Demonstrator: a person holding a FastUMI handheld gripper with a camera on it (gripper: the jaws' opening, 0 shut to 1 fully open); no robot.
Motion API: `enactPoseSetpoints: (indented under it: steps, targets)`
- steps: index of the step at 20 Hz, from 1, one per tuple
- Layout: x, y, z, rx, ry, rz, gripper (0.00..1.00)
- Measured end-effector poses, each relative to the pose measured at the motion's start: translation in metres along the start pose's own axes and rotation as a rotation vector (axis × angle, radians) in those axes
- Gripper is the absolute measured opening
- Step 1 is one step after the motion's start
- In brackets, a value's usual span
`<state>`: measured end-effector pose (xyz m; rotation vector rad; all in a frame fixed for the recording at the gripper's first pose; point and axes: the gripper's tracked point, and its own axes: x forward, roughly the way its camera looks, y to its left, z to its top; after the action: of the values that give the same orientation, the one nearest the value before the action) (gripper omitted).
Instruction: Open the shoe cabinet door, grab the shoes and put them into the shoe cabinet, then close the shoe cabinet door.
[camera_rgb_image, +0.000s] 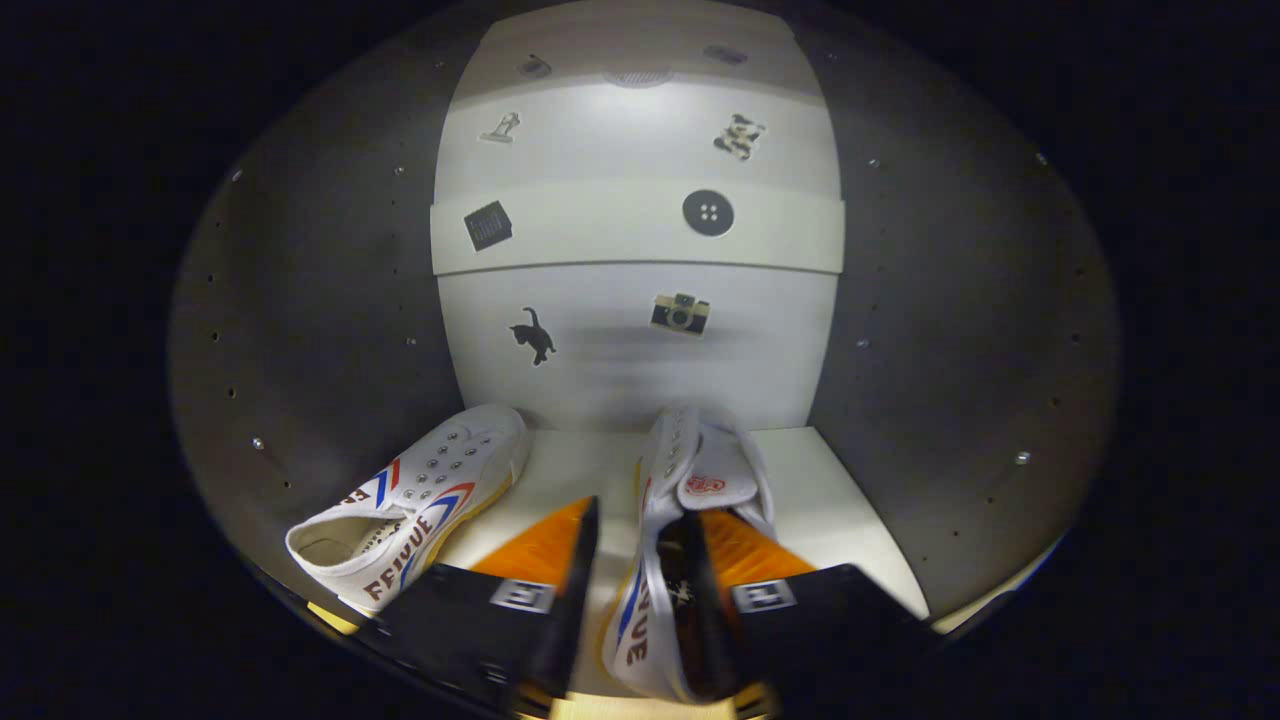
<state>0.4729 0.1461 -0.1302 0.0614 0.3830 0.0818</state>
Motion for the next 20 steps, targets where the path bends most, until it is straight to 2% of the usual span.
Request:
enactPoseSetpoints:
  steps: [6, 14, 20]
  targets:
    - [-0.105, 0.027, 0.012, -0.105, -0.137, -0.009, 0.97]
    - [-0.307, 0.055, -0.012, -0.097, -0.330, 0.091, 0.97]
    - [-0.419, 0.023, -0.056, -0.028, -0.320, 0.101, 0.97]
